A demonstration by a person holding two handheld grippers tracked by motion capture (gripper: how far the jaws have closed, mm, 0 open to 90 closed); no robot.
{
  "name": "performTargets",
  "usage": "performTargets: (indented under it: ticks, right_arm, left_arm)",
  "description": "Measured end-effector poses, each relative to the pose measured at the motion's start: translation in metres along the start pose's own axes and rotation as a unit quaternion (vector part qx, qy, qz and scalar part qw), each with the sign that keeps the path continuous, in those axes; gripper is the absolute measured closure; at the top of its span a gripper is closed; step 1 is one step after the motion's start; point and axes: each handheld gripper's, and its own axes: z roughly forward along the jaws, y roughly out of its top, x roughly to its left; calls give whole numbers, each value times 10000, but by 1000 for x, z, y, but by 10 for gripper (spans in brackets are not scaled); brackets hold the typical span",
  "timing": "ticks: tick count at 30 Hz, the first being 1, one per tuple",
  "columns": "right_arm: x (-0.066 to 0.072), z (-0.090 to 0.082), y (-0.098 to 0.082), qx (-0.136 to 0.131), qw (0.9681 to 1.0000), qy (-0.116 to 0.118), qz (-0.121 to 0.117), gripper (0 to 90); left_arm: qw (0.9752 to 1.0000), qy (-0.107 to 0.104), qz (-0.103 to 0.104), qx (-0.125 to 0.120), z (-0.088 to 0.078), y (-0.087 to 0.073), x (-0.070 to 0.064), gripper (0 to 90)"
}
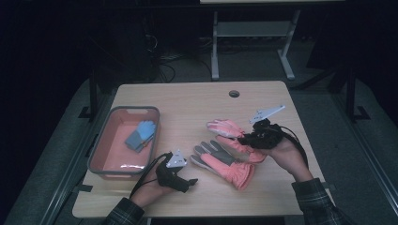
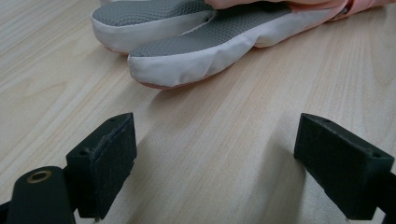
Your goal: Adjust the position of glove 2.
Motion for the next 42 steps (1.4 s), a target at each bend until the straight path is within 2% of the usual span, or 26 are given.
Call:
performTargets:
  ticks: [10, 16, 26, 30, 35, 38, 42]
  right_arm:
    - [30, 14, 8, 227, 9996, 132, -82, 820]
    - [42, 26, 11, 349, 9991, 146, -166, 818]
    - [52, 48, 9, 621, 9976, 222, -211, 790]
    - [56, 54, 7, 727, 9966, 290, -248, 736]
    - [53, 48, 9, 578, 9974, 361, -245, 568]
    - [52, 41, 11, 449, 9979, 419, -219, 521]
    - [50, 28, 13, 167, 9984, 471, -265, 511]
  left_arm:
    - [10000, -20, -18, 13, 0, 0, 0, 123]
    - [10000, -34, -57, 10, 0, 0, -1, 123]
    - [10000, -30, -62, 5, 0, 0, -1, 123]
    - [10000, -30, -65, 2, 0, 0, -1, 123]
    - [10000, -32, -55, 8, 0, 0, -1, 123]
    - [10000, -35, -60, 9, 0, 0, -1, 123]
    - [10000, -1, -40, 35, 0, 1, -1, 122]
